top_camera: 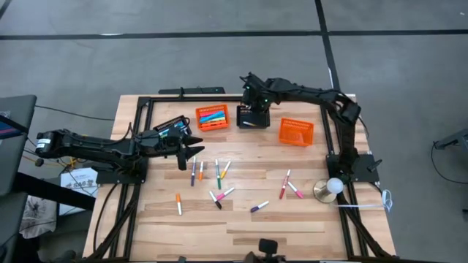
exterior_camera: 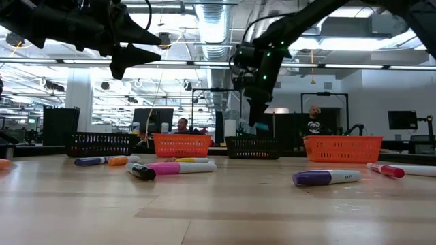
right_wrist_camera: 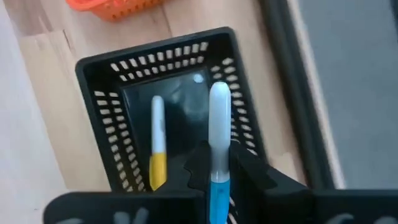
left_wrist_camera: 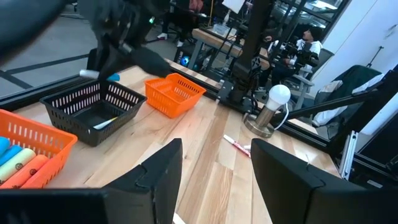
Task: Pick & Place Markers
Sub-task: Put the small light blue highlighter pen into the right black bin, then put the right small pink highlighter pen into the right black bin
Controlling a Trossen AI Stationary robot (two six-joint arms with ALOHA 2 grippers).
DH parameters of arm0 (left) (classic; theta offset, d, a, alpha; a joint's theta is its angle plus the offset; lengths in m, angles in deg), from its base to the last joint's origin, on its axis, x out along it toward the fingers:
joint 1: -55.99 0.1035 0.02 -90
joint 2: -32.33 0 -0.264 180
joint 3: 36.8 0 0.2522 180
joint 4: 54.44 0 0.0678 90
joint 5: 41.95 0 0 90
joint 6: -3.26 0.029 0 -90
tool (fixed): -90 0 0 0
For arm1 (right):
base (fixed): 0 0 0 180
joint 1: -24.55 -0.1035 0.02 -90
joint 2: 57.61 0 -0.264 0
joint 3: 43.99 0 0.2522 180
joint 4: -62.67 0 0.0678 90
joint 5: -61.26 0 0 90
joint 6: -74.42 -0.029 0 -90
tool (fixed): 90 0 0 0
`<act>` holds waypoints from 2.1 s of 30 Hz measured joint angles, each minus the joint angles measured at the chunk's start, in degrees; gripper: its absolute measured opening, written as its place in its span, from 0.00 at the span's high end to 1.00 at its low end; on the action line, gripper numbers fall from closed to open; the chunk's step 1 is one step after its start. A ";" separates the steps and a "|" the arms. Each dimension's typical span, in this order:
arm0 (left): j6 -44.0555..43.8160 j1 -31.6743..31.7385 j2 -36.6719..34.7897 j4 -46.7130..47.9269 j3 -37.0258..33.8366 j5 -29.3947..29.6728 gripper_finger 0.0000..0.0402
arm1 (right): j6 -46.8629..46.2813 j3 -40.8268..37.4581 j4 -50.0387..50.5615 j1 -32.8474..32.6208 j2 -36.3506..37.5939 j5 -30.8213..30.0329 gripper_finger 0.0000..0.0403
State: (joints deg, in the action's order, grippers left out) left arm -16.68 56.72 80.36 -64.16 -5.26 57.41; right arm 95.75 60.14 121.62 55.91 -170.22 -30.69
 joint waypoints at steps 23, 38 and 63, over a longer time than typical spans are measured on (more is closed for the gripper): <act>0.00 0.00 0.00 -0.17 0.00 0.00 0.53 | 0.17 0.11 -2.61 -0.10 -6.81 -1.02 0.85; 0.00 0.00 0.01 -0.15 0.00 0.00 0.53 | -1.20 1.39 -0.79 -0.57 -4.39 -1.01 0.70; -0.02 0.00 0.02 -0.13 0.00 -0.02 0.53 | -35.43 2.65 31.49 -28.83 24.43 2.63 0.84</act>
State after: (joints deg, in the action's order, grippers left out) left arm -16.70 56.72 80.38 -64.29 -5.26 57.39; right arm 60.32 62.78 153.11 27.08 -145.79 -28.06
